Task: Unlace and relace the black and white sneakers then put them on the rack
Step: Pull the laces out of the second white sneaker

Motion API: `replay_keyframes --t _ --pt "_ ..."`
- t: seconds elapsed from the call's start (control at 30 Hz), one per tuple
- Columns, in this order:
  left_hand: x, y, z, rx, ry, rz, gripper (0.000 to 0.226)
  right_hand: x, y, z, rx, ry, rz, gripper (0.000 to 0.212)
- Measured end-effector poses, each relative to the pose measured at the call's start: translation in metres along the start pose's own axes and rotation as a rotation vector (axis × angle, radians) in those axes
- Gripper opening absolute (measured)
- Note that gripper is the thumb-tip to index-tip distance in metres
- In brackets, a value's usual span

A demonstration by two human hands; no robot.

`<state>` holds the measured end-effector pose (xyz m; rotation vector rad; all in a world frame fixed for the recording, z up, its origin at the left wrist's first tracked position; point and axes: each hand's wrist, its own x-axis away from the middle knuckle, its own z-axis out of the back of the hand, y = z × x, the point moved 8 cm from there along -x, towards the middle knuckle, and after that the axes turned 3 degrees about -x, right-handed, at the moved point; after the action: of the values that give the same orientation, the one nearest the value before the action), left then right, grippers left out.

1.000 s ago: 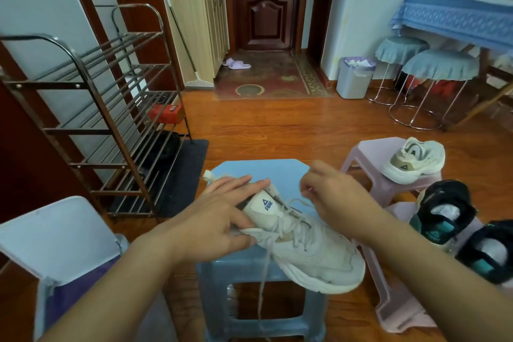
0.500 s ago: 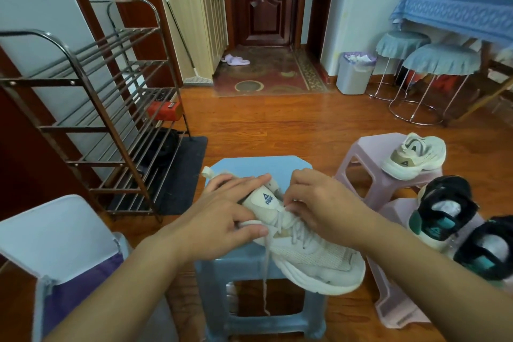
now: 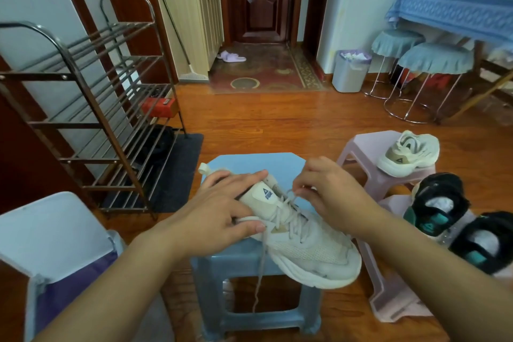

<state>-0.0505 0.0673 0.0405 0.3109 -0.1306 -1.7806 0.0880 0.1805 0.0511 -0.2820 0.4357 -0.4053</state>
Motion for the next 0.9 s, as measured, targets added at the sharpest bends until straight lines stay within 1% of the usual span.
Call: replay_keyframes --t 0.03,0.1,0.13,0.17,0.2,0.27,0.3,0.33,0.37,0.4,0.43,0.5,0.53,0.6,0.63,0.67,0.7,0.73,0.77,0.8,0.83,0.87,0.9 --pt "0.000 0.000 0.000 0.006 0.000 -0.001 0.050 0.001 0.029 0.007 0.028 0.035 -0.152 0.010" --pt "0.000 0.002 0.000 -0.004 0.003 -0.004 0.052 0.012 0.077 0.023 0.165 0.077 -0.463 0.010" --pt "0.000 0.002 0.000 -0.010 0.004 -0.004 0.053 0.016 0.084 0.029 0.213 0.111 -0.517 0.013" --pt "0.000 0.001 -0.001 -0.013 0.002 -0.003 0.053 0.015 0.075 0.033 0.205 0.157 -0.455 0.014" --pt "0.000 0.001 -0.001 -0.012 0.003 -0.004 0.053 0.011 0.052 0.031 0.122 0.158 -0.319 0.014" --pt "-0.001 0.000 -0.001 -0.010 0.010 -0.006 0.054 0.002 -0.002 0.014 -0.015 -0.024 -0.049 0.025" --pt "0.000 0.000 -0.002 -0.008 0.008 -0.004 0.054 0.003 -0.022 0.003 -0.014 -0.104 0.057 0.027" --pt "0.000 -0.001 -0.002 -0.005 0.008 -0.003 0.053 0.004 -0.035 -0.002 0.039 -0.120 0.138 0.022" --pt "0.000 -0.001 -0.002 -0.002 0.011 -0.004 0.053 0.003 -0.039 -0.004 0.099 -0.087 0.206 0.014" --pt "0.000 -0.001 -0.002 0.000 0.015 -0.006 0.053 0.004 -0.038 -0.001 0.136 -0.041 0.249 0.008" --pt "0.000 -0.001 -0.002 0.001 0.018 -0.009 0.053 0.004 -0.035 0.002 0.144 -0.009 0.257 0.007" --pt "0.000 -0.001 -0.001 0.009 0.024 -0.016 0.051 0.006 -0.033 0.000 0.088 -0.012 0.236 0.013" --pt "-0.001 -0.001 -0.001 0.012 0.027 -0.016 0.050 0.006 -0.037 -0.003 0.074 -0.010 0.246 0.011" --pt "-0.001 -0.001 0.000 0.018 0.035 -0.015 0.050 0.006 -0.040 -0.008 0.120 -0.008 0.268 0.006" --pt "-0.001 -0.001 0.000 0.022 0.037 -0.011 0.051 0.004 -0.038 -0.006 0.165 0.027 0.261 0.008" --pt "-0.001 -0.001 0.001 0.024 0.035 -0.008 0.052 0.002 -0.024 0.001 0.198 0.088 0.195 0.010" --pt "-0.002 -0.001 0.001 0.024 0.030 -0.008 0.053 0.000 0.001 0.015 0.216 0.182 0.043 0.010" --pt "-0.002 -0.001 0.000 0.020 0.026 -0.011 0.053 0.001 0.035 0.033 0.255 0.266 -0.174 0.007" --pt "-0.002 -0.001 0.000 0.017 0.024 -0.012 0.053 0.008 0.068 0.047 0.322 0.275 -0.423 0.007" --pt "-0.001 -0.001 -0.001 0.013 0.021 -0.010 0.052 0.019 0.094 0.053 0.394 0.227 -0.632 0.012" --pt "-0.001 -0.001 -0.001 0.010 0.015 -0.007 0.052 0.026 0.106 0.051 0.418 0.142 -0.725 0.017" --pt "-0.001 -0.002 -0.002 0.008 0.009 -0.007 0.052 0.025 0.104 0.045 0.381 0.070 -0.705 0.020" --pt "-0.001 -0.002 -0.002 0.007 0.007 -0.008 0.053 0.020 0.090 0.036 0.270 0.048 -0.606 0.023"
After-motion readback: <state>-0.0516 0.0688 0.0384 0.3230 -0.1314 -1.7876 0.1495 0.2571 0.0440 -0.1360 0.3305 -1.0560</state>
